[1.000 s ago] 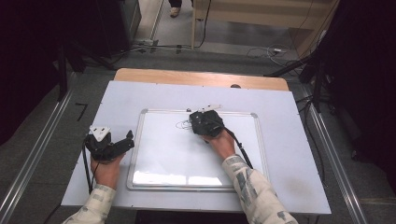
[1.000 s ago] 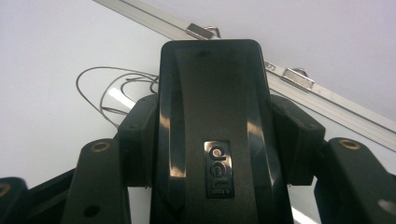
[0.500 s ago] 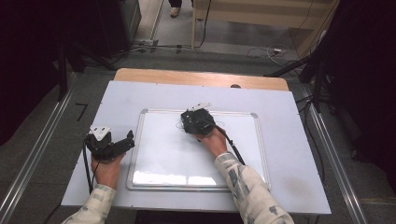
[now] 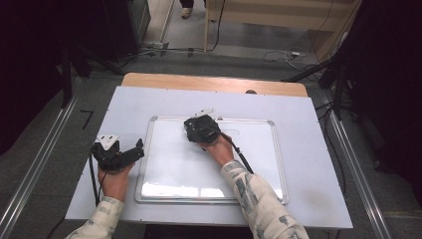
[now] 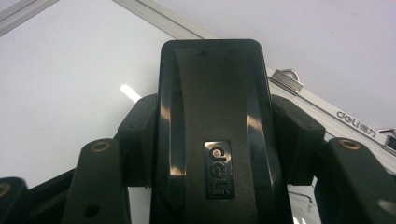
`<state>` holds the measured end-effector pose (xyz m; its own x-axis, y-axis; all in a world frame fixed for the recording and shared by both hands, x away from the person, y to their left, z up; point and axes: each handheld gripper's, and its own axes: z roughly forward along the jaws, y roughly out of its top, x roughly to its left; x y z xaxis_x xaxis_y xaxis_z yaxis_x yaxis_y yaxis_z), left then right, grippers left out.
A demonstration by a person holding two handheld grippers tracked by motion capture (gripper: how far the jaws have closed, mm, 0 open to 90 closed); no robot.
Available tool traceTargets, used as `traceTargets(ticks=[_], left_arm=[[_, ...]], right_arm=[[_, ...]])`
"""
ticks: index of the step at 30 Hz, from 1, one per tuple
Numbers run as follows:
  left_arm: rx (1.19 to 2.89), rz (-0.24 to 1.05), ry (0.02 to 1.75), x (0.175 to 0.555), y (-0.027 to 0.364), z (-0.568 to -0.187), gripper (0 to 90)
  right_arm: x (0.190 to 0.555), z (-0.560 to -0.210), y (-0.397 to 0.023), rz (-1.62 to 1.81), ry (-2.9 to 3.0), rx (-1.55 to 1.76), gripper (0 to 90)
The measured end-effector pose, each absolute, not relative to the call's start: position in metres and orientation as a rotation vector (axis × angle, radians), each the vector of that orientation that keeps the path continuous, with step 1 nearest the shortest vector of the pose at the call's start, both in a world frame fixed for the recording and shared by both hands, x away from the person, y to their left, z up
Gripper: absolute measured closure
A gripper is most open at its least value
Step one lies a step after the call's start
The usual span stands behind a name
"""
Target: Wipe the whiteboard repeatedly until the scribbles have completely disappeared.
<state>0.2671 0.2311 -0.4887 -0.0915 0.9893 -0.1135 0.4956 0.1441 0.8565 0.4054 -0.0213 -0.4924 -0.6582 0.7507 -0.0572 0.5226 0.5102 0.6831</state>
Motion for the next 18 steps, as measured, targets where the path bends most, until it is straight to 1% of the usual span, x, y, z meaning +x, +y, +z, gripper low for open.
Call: traceTargets(ticks=[8,14,18], left_arm=[[1.446,0.858,1.688,0.268,0.231,-0.489,4.3],[1.443,0.854,1.696,0.268,0.233,-0.489,4.3],[1.444,0.856,1.691,0.267,0.233,-0.488,4.3]], right_arm=[[0.404,-0.492,-0.012,0.928,2.434,1.039,38.9],[0.404,-0.492,-0.013,0.916,2.432,1.051,39.0],[0.404,-0.491,-0.022,0.905,2.432,1.052,39.0]])
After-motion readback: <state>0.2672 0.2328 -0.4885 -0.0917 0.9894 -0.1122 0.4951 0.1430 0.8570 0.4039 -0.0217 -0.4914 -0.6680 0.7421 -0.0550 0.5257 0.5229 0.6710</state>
